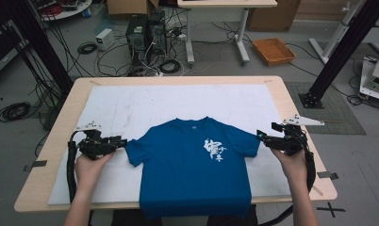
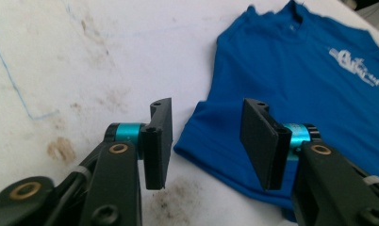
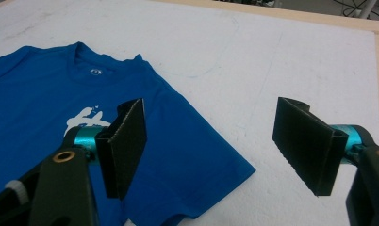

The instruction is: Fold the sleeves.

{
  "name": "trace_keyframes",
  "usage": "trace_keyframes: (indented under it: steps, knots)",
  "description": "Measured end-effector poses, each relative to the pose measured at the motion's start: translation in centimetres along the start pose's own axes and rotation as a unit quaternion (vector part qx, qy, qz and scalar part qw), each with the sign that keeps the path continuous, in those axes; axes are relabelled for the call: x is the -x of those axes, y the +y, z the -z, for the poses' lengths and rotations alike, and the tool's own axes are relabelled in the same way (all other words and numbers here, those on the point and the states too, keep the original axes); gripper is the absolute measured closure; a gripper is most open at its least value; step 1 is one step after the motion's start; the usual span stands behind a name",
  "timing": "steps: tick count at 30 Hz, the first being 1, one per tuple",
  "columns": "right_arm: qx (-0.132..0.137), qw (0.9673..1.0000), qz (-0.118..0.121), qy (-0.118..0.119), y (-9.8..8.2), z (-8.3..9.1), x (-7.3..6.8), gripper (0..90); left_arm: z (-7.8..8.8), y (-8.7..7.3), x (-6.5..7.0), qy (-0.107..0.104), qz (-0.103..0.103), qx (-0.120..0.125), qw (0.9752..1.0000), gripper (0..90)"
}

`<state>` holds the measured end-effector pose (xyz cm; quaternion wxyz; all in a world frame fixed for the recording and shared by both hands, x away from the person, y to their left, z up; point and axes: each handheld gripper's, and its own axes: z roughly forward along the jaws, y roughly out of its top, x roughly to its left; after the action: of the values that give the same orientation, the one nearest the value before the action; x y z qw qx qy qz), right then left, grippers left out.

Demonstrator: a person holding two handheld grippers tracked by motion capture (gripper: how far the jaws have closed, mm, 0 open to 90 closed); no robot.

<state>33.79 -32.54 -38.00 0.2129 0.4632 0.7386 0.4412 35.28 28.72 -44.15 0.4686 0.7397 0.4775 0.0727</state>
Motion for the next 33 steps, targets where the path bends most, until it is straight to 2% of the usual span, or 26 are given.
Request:
trace_keyframes:
  steps: [4, 8, 10, 13, 15, 17, 22, 24, 27, 29, 33]
  knots:
    - [0.000, 1.0000, 0.000, -0.001, 0.0, 0.0, 0.0, 26.4, -0.3, -0.1, -0.2, 0.015, 0.009, -0.009, 0.9998, 55.4]
    - [0.000, 1.0000, 0.003, 0.000, 0.0, 0.0, 0.0, 26.4, -0.9, -0.1, 0.0, 0.034, 0.006, -0.021, 0.9992, 61.1]
    - [0.000, 1.0000, 0.002, 0.000, 0.0, 0.0, -0.1, 26.4, -1.2, -0.2, 0.1, 0.036, 0.006, -0.025, 0.9990, 63.2]
    - [0.001, 1.0000, 0.003, -0.001, 0.0, 0.0, -0.1, 26.4, -1.3, -0.2, 0.1, 0.041, 0.006, -0.027, 0.9988, 71.0]
    - [0.001, 1.0000, 0.001, -0.001, 0.0, 0.0, -0.1, 26.4, -1.3, -0.2, 0.2, 0.039, 0.000, -0.026, 0.9989, 80.2]
    - [0.001, 1.0000, 0.002, -0.001, 0.0, 0.0, -0.1, 26.4, -1.2, -0.2, 0.4, 0.032, -0.004, -0.013, 0.9994, 87.8]
    - [0.002, 1.0000, 0.002, 0.000, 0.1, 0.0, -0.2, 26.4, -0.5, 0.1, 0.7, 0.006, 0.012, 0.008, 0.9999, 88.4]
    - [0.004, 1.0000, 0.002, 0.000, 0.1, 0.1, -0.1, 26.4, 0.0, 0.4, 1.3, -0.003, 0.019, 0.017, 0.9997, 88.4]
    - [0.005, 1.0000, 0.000, 0.000, 0.2, 0.2, -0.1, 26.4, 0.5, 1.1, 2.6, -0.019, 0.019, 0.026, 0.9993, 88.5]
    - [0.008, 1.0000, 0.000, 0.001, 0.3, 0.3, 0.0, 26.4, 0.7, 1.8, 4.2, -0.039, 0.011, 0.031, 0.9987, 88.5]
    - [0.011, 0.9999, 0.000, 0.002, 0.4, 0.3, 0.0, 26.4, -0.3, 3.0, 7.0, -0.082, 0.006, 0.039, 0.9959, 88.5]
